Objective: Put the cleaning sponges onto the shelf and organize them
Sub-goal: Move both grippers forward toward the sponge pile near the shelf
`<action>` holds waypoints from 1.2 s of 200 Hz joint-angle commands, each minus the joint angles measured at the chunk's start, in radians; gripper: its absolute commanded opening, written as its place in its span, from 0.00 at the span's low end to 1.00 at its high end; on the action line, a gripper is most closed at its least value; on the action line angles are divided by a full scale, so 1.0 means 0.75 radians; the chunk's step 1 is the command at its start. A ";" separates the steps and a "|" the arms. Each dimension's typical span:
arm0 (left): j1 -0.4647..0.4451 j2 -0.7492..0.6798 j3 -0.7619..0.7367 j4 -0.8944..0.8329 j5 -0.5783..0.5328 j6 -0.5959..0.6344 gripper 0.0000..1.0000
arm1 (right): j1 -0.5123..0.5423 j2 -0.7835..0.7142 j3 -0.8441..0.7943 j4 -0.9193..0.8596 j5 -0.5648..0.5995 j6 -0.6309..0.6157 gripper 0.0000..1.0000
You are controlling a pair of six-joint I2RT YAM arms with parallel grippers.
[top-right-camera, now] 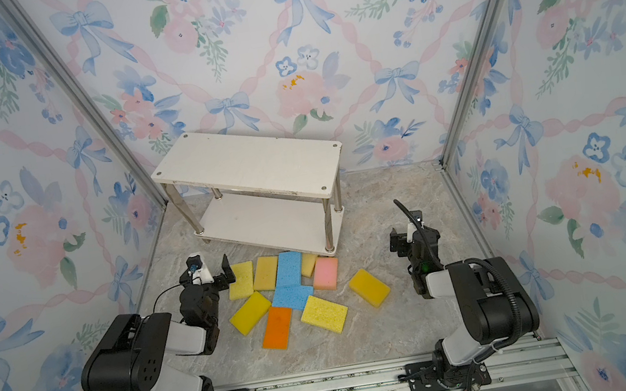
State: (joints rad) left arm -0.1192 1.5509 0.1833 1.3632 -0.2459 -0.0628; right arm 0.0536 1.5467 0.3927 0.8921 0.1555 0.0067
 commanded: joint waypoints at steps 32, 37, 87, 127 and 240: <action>-0.005 0.006 0.001 0.000 -0.012 0.011 0.98 | 0.002 0.000 0.002 0.011 -0.019 -0.001 0.97; -0.005 0.005 0.004 -0.001 -0.012 0.012 0.98 | 0.002 -0.001 0.002 0.009 -0.019 -0.001 0.97; -0.005 -0.008 0.018 -0.031 -0.020 0.013 0.98 | 0.002 -0.004 -0.002 0.010 -0.017 -0.004 0.97; -0.005 -0.131 0.147 -0.346 -0.012 0.017 0.98 | 0.004 -0.135 0.109 -0.293 0.087 0.030 0.97; -0.098 -0.493 0.531 -1.519 -0.024 -0.585 0.98 | -0.166 -0.184 1.021 -1.960 0.205 0.675 0.97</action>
State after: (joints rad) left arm -0.1562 1.2125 0.5392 0.4831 -0.2806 -0.3717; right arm -0.0326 1.3876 1.0813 -0.1913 0.3721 0.3576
